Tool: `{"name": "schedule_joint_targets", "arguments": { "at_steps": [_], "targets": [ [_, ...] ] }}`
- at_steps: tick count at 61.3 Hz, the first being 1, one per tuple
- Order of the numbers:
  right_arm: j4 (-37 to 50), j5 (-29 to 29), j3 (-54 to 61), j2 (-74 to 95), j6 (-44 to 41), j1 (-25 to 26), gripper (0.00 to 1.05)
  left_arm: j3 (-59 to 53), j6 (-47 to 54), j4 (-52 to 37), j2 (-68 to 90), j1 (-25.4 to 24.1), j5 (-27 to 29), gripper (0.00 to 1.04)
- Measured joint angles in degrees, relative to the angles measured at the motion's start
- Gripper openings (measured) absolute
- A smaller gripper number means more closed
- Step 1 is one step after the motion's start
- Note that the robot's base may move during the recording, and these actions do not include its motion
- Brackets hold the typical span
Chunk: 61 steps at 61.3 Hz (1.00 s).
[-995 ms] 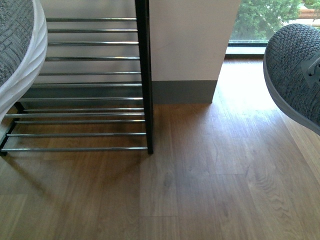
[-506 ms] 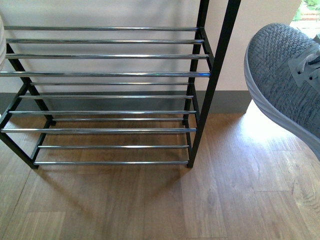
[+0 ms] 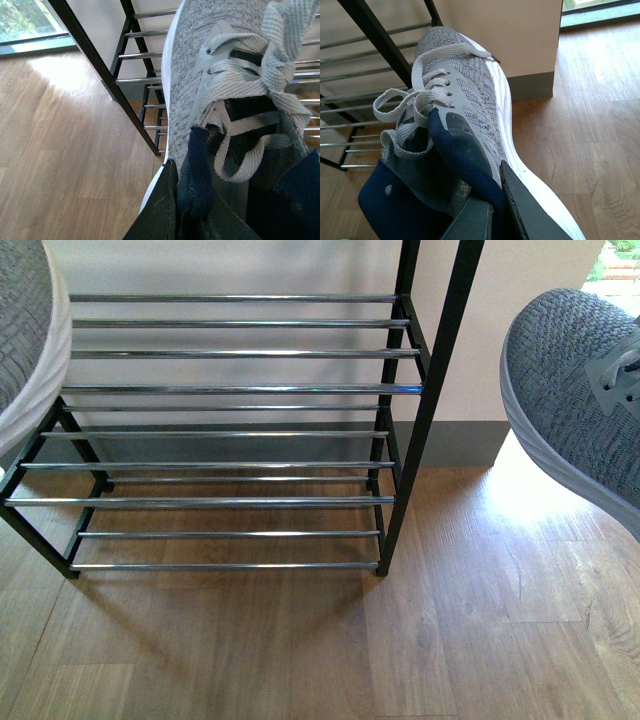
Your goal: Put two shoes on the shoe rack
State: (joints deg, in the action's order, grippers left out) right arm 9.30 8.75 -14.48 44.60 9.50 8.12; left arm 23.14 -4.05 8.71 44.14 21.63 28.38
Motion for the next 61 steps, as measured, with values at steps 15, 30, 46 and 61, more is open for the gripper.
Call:
{"name": "schedule_joint_targets", "arguments": {
  "at_steps": [15, 30, 46, 61],
  "targets": [
    [0.0, 0.0, 0.0, 0.0, 0.0, 0.0, 0.01, 0.0, 0.0, 0.0, 0.0, 0.0, 0.1, 0.02],
    [0.0, 0.0, 0.0, 0.0, 0.0, 0.0, 0.01, 0.0, 0.0, 0.0, 0.0, 0.0, 0.1, 0.02],
    [0.0, 0.0, 0.1, 0.0, 0.0, 0.0, 0.01, 0.0, 0.0, 0.0, 0.0, 0.0, 0.1, 0.02],
    [0.0, -0.1, 0.1, 0.0, 0.0, 0.0, 0.01, -0.1, 0.0, 0.0, 0.0, 0.0, 0.1, 0.02]
  ]
}}
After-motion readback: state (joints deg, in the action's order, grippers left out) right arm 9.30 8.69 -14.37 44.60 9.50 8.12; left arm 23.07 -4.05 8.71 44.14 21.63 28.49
